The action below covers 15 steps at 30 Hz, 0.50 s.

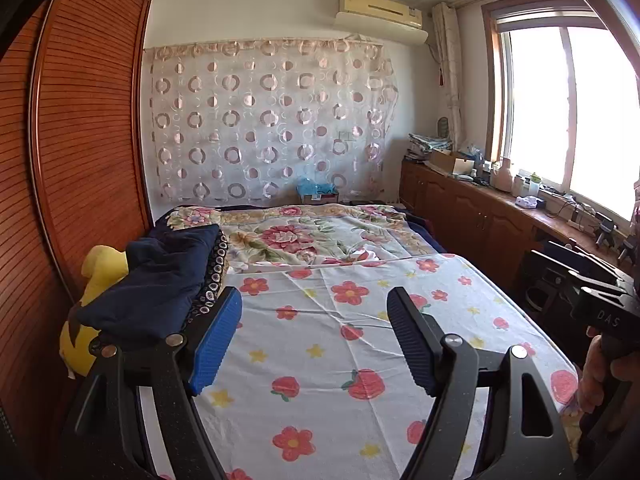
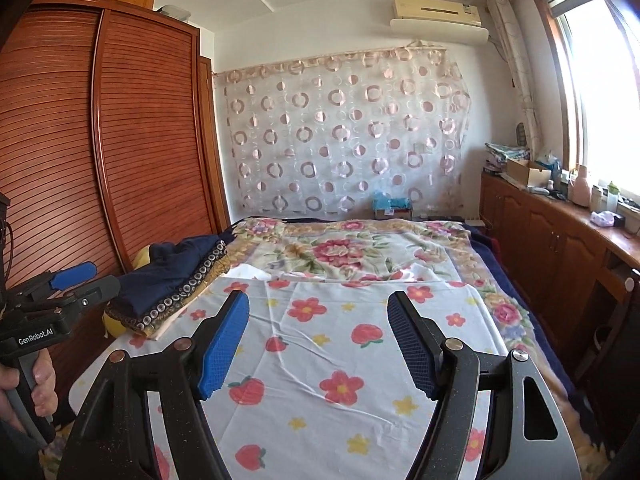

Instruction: Fold small clothes

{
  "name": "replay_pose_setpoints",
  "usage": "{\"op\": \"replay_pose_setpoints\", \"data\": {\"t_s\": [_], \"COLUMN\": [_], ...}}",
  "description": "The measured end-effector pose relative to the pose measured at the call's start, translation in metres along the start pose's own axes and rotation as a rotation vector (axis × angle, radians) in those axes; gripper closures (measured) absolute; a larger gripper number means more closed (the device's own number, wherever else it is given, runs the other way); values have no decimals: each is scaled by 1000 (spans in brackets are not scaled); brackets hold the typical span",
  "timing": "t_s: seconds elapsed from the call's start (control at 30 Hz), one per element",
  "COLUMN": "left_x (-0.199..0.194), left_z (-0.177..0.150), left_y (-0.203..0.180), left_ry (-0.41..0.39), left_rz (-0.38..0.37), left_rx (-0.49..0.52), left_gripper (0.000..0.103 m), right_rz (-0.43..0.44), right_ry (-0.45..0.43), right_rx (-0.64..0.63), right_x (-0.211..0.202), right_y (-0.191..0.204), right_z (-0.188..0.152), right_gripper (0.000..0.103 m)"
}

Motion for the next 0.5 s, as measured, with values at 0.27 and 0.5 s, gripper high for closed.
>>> {"op": "replay_pose_setpoints", "data": {"t_s": [0.27,0.5], "left_x": [2,2], "left_z": [-1,-1], "left_y": [2,3], "left_ry": [4,4], "left_rz": [5,8], "left_rx": [-1,1], "left_gripper": [27,27], "right_rz": [2,7], "right_ry": [-2,-2], "right_rx": [4,6], "right_x": [-4,-6], "right_y": [-9,-20], "right_z": [4,8], "right_gripper": [29,29]}}
Point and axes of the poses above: each gripper's, at about its wrist camera, not at the fingertips, and x roughly the way its jaws point, y to its left, z to its top, the point moved 4 cm from there along x, roughly the way its jaws point, and after that the axes turned 4 degrees about x, right-handed, at the moved point
